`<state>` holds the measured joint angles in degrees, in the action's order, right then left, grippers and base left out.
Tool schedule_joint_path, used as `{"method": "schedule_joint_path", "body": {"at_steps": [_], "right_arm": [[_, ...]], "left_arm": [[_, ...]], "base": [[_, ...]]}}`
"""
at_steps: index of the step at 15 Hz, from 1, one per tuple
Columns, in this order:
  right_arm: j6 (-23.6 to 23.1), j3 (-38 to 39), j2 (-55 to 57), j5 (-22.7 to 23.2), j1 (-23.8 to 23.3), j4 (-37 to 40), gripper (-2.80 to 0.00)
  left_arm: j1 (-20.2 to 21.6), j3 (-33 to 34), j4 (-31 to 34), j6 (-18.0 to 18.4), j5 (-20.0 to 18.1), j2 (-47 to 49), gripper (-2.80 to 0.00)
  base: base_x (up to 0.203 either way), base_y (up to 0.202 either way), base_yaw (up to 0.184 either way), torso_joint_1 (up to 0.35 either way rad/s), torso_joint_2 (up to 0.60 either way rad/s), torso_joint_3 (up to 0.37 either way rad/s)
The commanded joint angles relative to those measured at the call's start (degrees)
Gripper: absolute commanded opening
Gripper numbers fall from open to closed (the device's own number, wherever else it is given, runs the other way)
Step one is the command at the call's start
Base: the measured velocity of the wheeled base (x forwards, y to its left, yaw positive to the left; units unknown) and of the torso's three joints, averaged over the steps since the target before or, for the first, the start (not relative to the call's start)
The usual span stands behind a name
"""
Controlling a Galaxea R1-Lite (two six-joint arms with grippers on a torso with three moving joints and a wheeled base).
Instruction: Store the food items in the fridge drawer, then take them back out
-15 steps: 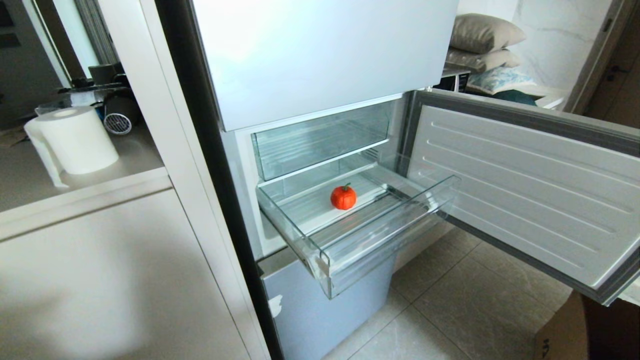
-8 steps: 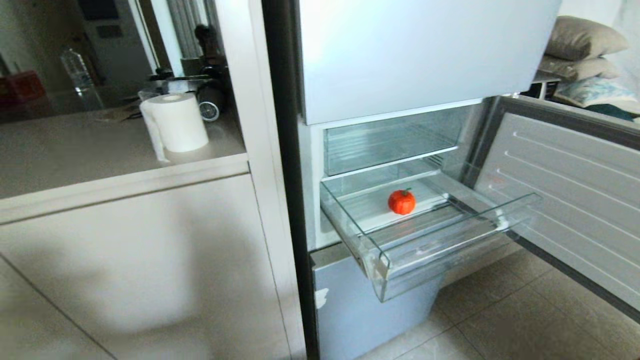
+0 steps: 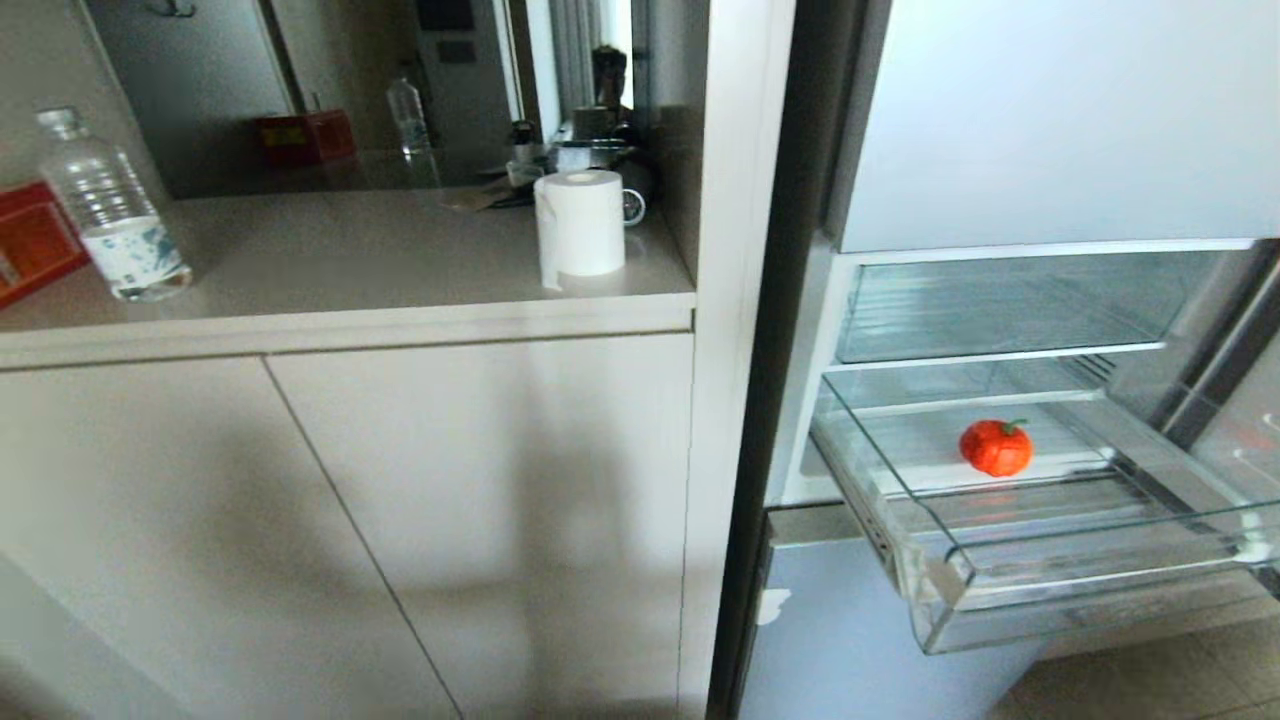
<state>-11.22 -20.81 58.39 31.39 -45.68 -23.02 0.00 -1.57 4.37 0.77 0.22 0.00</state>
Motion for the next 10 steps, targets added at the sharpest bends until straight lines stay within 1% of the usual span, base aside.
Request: {"method": "schedule_joint_path", "body": {"at_steps": [1, 3, 4, 5, 7, 10], "right_arm": [[-0.12, -0.72, 3.00, 0.22, 7.82, -0.10, -2.80], [0.31, -2.13, 6.84, 0.13, 15.49, -0.07, -2.80], [0.78, -3.33, 9.99, -0.42, 19.20, -0.08, -2.80], [1.45, -5.03, 13.22, -1.91, 22.00, -0.07, -2.80], [2.51, -9.01, 20.03, -4.80, 26.04, -0.07, -2.80], [3.83, -15.84, 29.17, -6.84, 28.42, -0.04, -2.80]], "left_arm": [[0.00, -0.01, 0.03, 0.02, 0.04, 0.00, -2.80], [0.00, -0.01, 0.03, 0.02, 0.04, 0.00, -2.80], [0.00, -0.01, 0.03, 0.02, 0.04, 0.00, -2.80], [0.00, -0.01, 0.03, 0.02, 0.04, 0.00, -2.80], [0.00, -0.01, 0.03, 0.02, 0.04, 0.00, -2.80], [0.00, -0.01, 0.03, 0.02, 0.04, 0.00, -2.80]], "base": [[0.003, -0.008, 0.162, 0.006, 0.00, 0.002], [-0.001, -0.002, 0.112, 0.002, 0.00, 0.002], [0.000, 0.000, 0.000, 0.000, 0.00, 0.000], [0.000, 0.000, 0.000, 0.000, 0.00, 0.000], [0.000, 0.000, 0.000, 0.000, 0.00, 0.000], [0.000, 0.000, 0.000, 0.000, 0.00, 0.000]]}}
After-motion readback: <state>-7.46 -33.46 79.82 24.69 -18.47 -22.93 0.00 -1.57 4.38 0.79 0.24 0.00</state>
